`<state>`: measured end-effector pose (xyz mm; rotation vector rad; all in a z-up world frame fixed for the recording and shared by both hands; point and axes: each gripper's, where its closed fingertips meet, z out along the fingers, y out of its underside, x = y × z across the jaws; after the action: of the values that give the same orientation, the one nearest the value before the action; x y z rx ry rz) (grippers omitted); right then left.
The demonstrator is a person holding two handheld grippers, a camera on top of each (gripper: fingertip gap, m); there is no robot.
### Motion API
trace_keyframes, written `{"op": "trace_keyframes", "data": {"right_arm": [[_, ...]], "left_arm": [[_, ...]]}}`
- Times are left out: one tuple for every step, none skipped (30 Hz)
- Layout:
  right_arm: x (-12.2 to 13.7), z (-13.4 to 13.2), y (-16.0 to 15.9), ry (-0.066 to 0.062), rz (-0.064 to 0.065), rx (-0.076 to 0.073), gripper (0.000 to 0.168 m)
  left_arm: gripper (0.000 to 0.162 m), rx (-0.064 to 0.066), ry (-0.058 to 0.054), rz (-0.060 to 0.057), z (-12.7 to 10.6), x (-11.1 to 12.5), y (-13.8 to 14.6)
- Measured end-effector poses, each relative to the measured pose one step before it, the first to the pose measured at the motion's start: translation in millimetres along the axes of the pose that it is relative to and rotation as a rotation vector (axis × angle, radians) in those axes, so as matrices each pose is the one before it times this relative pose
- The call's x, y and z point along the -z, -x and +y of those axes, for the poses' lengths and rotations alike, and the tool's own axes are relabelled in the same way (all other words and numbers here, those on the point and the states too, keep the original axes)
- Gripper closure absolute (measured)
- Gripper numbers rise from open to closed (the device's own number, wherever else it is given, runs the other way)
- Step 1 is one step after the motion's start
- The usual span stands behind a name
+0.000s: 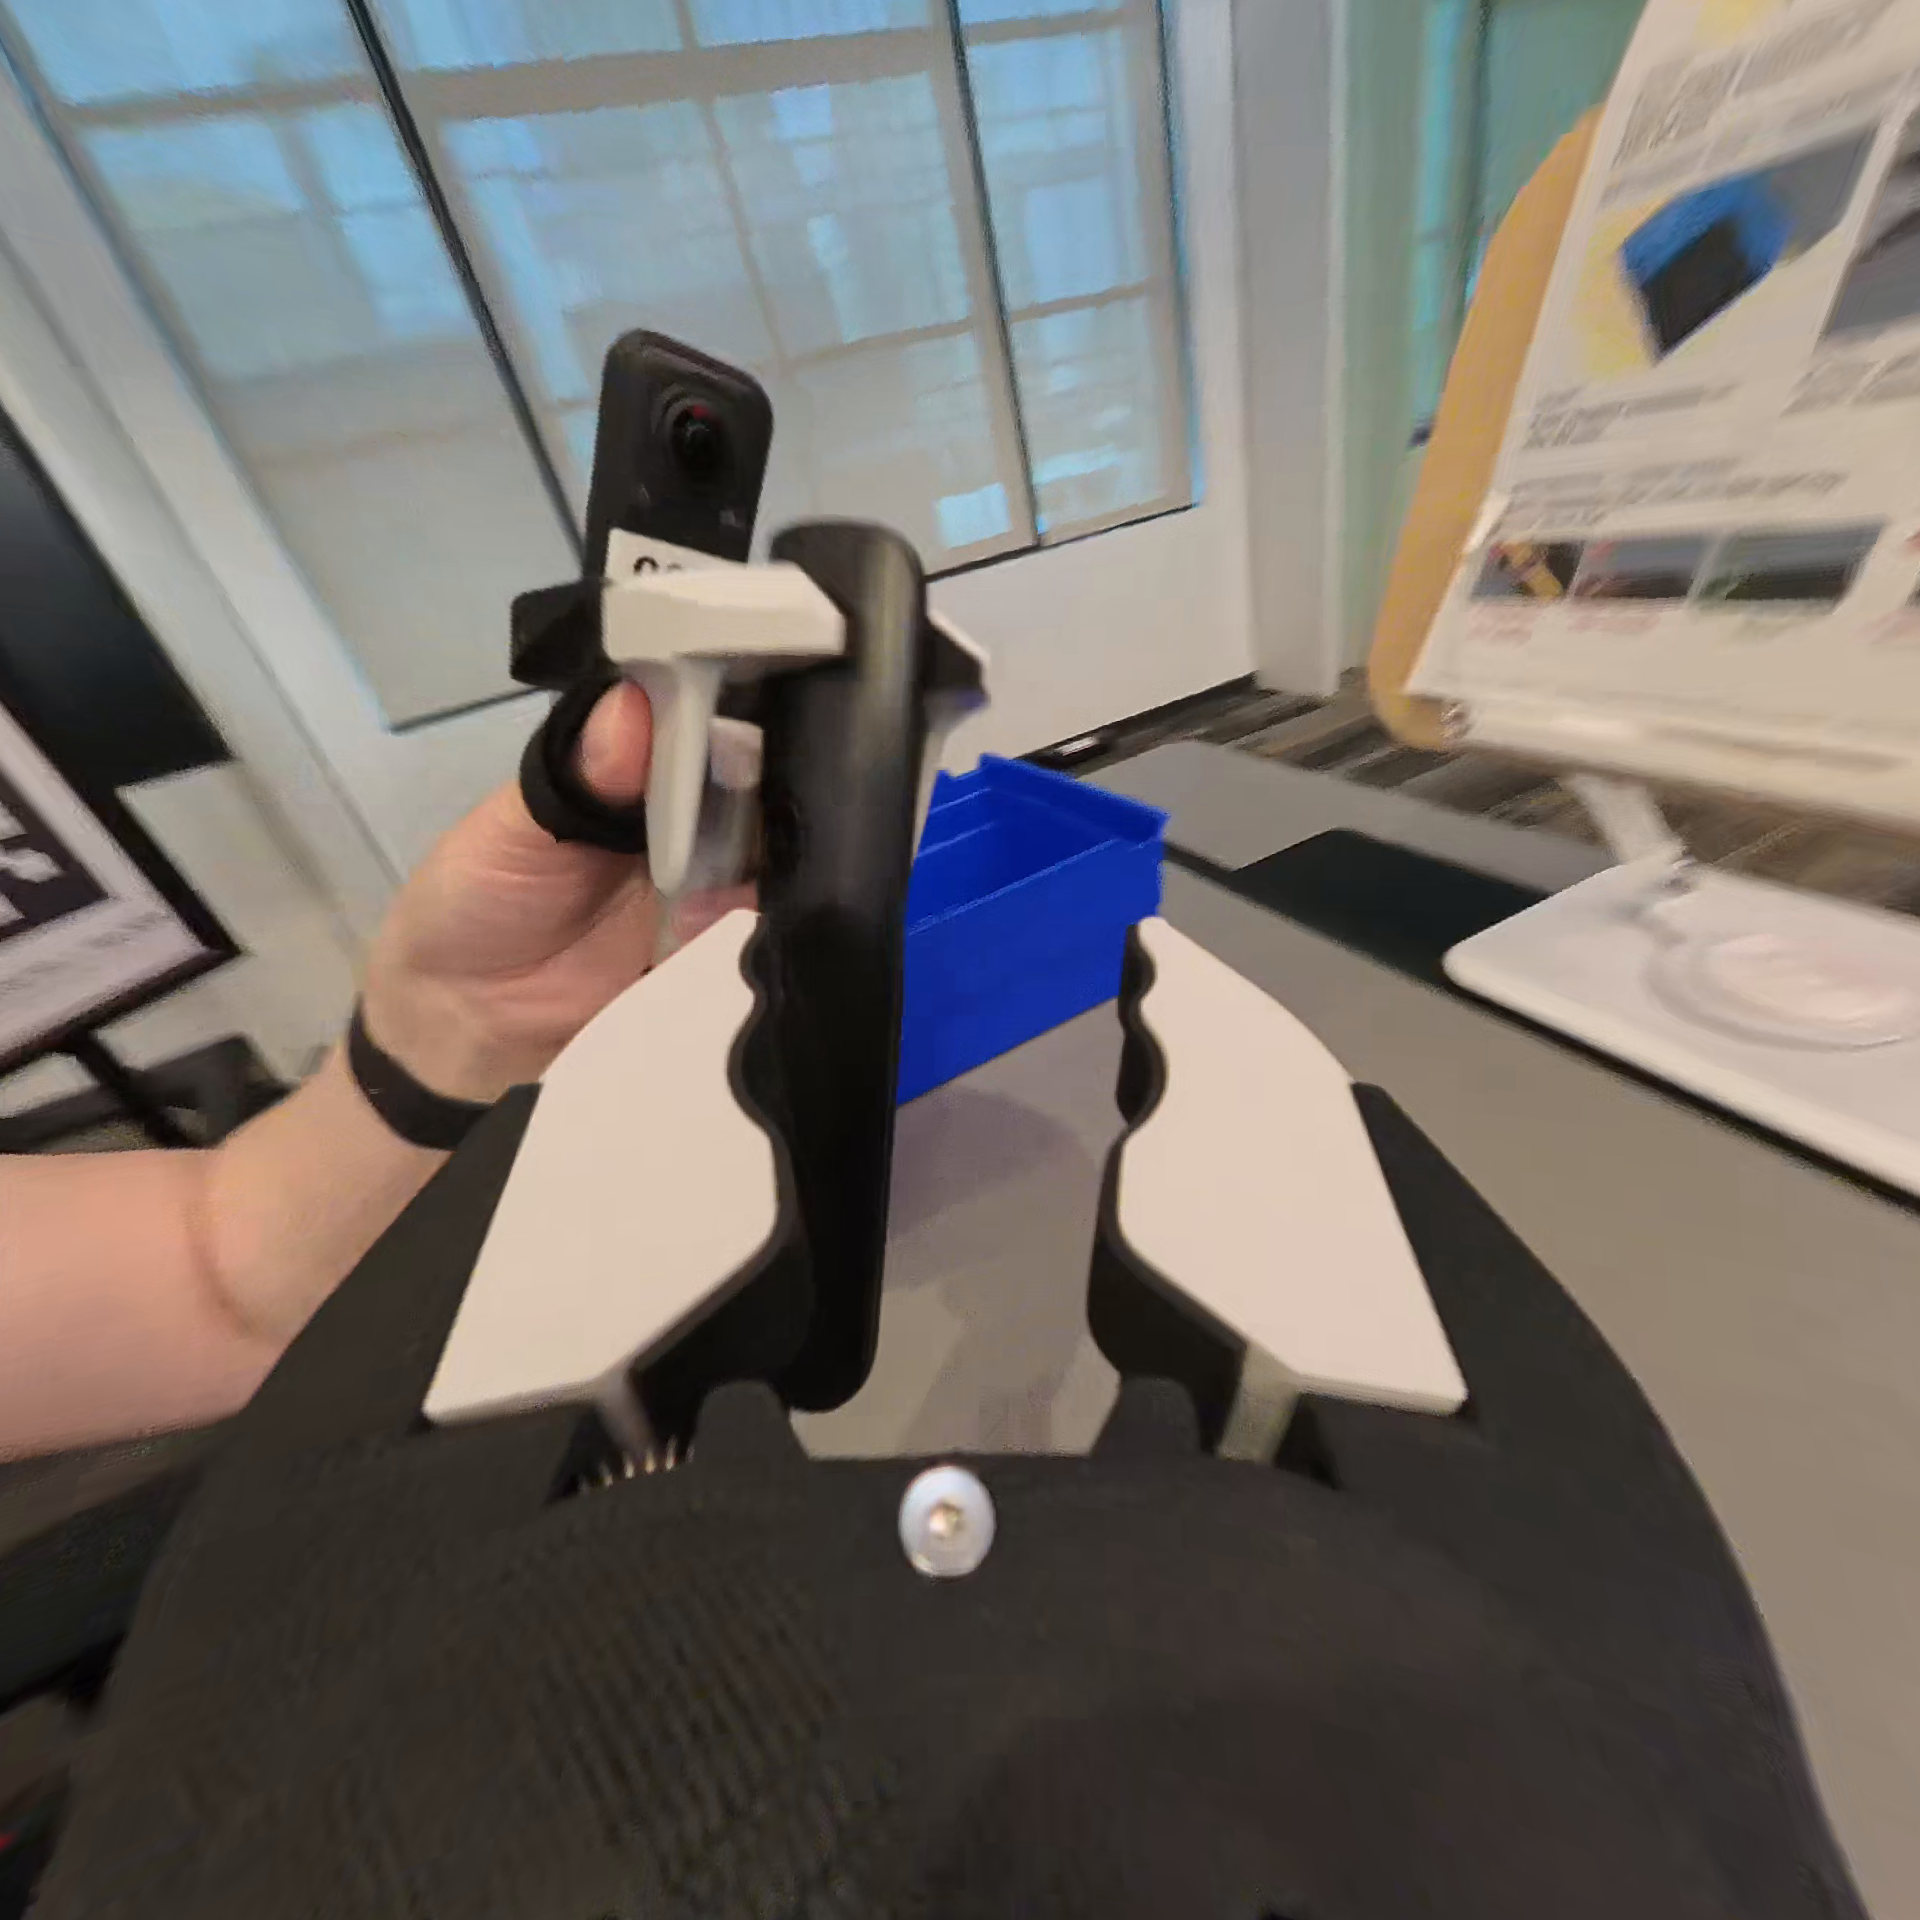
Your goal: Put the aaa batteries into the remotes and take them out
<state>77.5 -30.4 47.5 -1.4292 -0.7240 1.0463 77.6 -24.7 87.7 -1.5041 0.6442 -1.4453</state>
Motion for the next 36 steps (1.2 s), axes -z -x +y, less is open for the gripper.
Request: {"op": "trace_keyframes", "data": {"right_arm": [[1.38,-3.53,1.34,-0.0014,0.0161,0.0423,0.104],[0.84,-2.68,1.03,-0.0019,0.0134,0.0278,0.104],[0.34,-0.61,-0.95,0.0033,0.0171,0.0161,0.104],[-0.39,2.01,-2.35,0.0119,0.0156,0.0056,0.104],[-0.76,2.57,-1.47,0.0095,-0.0006,-0.0102,0.105],[-0.7,1.2,0.68,-0.0018,-0.0231,-0.0321,0.107],[-0.5,0.5,1.97,-0.0025,-0.0348,-0.0456,0.108],[-0.54,1.0,2.34,0.0062,-0.0335,-0.0405,0.112],[-0.43,0.84,1.45,0.0082,-0.0238,-0.0275,0.115],[0.13,0.24,0.49,0.0033,-0.0123,-0.0158,0.116],[0.05,0.31,0.69,0.0041,-0.0087,-0.0103,0.119],[-0.1,0.87,2.19,0.0094,-0.0166,-0.0134,0.123],[-0.2,1.01,3.92,0.0112,-0.0281,-0.0105,0.128],[-0.22,0.77,4.09,0.0128,-0.0253,0.0026,0.136],[0.22,0.3,1.55,0.0133,-0.0038,0.0199,0.143],[0.58,-0.09,-0.19,0.0118,0.0138,0.0344,0.144],[0.49,0.05,-0.11,0.0126,0.0161,0.0319,0.144],[0.38,0.22,-0.06,0.0125,0.0131,0.0224,0.144],[0.26,0.15,-0.13,0.0082,0.0086,0.0185,0.144],[0.24,0.23,-0.16,0.0027,0.003,0.0119,0.144],[-0.17,0.7,-0.36,0.0036,-0.0008,0.0019,0.144],[-0.37,1.23,-0.43,0.0067,-0.0039,-0.0048,0.143],[-0.25,1.0,-0.23,0.0048,-0.0071,-0.0091,0.143],[-0.04,0.61,-0.06,0.005,-0.0061,-0.0056,0.143],[0.11,0.26,0.04,0.0044,-0.0016,0.0027,0.143],[0.31,-0.67,0.41,-0.0017,0.0022,0.009,0.143],[0.33,-1.03,0.83,-0.0051,0.0037,0.0168,0.143],[0.11,-0.95,0.98,-0.0022,0.0052,0.0203,0.143],[0.2,-0.58,0.75,0.0014,0.0065,0.0174,0.143],[0.1,-0.72,0.9,0.0007,0.0061,0.0176,0.143],[0.24,-0.94,0.97,-0.0024,0.0048,0.0199,0.143],[0.17,-0.52,0.79,0.003,0.0064,0.0216,0.142],[0.1,-0.01,0.53,0.01,0.0096,0.024,0.141],[0.2,-0.38,0.55,0.0077,0.0097,0.0234,0.141],[0.42,-0.66,0.54,0.0044,0.0082,0.0223,0.141],[0.21,-0.45,0.67,0.0058,0.0058,0.0202,0.14]], "left_arm": [[0.139,-0.005,0.0019,-0.0189,2.82,-2.13,2.63],[0.139,-0.0045,0.0021,-0.0104,2.53,-2.15,1.16],[0.139,-0.0035,-0.0028,0.0026,1.2,-1.8,-0.76],[0.139,-0.0004,-0.006,0.0097,0.64,-1.69,-2.11],[0.139,0.0067,0.0012,0.0192,1.23,-1.68,-3.7],[0.139,0.0062,-0.0016,0.0159,0.58,-1.45,-3.21],[0.139,-0.006,0.0022,0.0023,0.94,-1.04,-1.15],[0.139,-0.0085,0.0079,0.0002,1.35,-1.1,-0.86],[0.139,-0.0116,0.0008,0.0022,0.57,-1.09,-1.37],[0.139,-0.0178,-0.0066,0.0047,-0.67,-0.6,-2.13],[0.139,-0.0229,-0.0082,-0.0066,-0.87,-0.29,-0.83],[0.138,-0.0216,0.0023,0.001,0.44,-0.98,-1.96],[0.138,-0.0051,0.0087,0.0077,0.82,-1.06,-2.64],[0.137,0.0065,0.0008,0.006,-0.08,-0.31,-1.74],[0.137,0.0051,0.0025,0.0057,0.36,-0.23,-1.08],[0.137,0.0062,0.0001,0.0083,0.18,-0.45,-1.0],[0.137,0.0083,-0.0046,0.0043,0.06,-0.22,-0.19],[0.137,0.0049,-0.0054,0.0072,0.13,-0.24,-0.23],[0.137,0.0031,-0.0038,0.0052,0.05,-0.13,-0.19],[0.137,-0.0001,-0.003,0.0038,-0.1,-0.08,-0.21],[0.137,-0.0071,0.0034,-0.0036,0.64,-0.34,0.27],[0.137,-0.0092,0.0084,-0.0099,1.36,-0.33,0.96],[0.137,-0.0053,0.004,-0.0055,0.72,-0.11,0.53],[0.137,-0.0041,0.0016,-0.0017,0.58,-0.19,0.26],[0.137,0.0048,0.0017,0.0023,0.38,-0.16,0.13],[0.137,0.0073,-0.0064,0.0063,-0.67,-0.01,-0.61],[0.137,0.0098,-0.0091,0.0082,-1.28,0.29,-1.14],[0.137,0.0104,-0.0039,0.0085,-0.8,0.31,-1.18],[0.137,0.0025,0.0001,0.0038,-0.37,0.04,-0.83],[0.137,0.0026,-0.0012,0.0027,-0.18,-0.04,-0.98],[0.137,0.0061,-0.0056,0.004,-0.89,0.23,-1.34],[0.137,0.0059,-0.0019,0.0033,-0.39,0.07,-1.1],[0.137,0.0034,0.0026,0.0004,0.16,0.15,-0.38],[0.137,0.0059,-0.003,0.0044,-0.41,0.08,-0.83],[0.137,0.0073,-0.0042,0.0062,-0.56,-0.02,-0.95],[0.137,0.0116,-0.0045,0.0069,-0.63,0.23,-0.96]]}}
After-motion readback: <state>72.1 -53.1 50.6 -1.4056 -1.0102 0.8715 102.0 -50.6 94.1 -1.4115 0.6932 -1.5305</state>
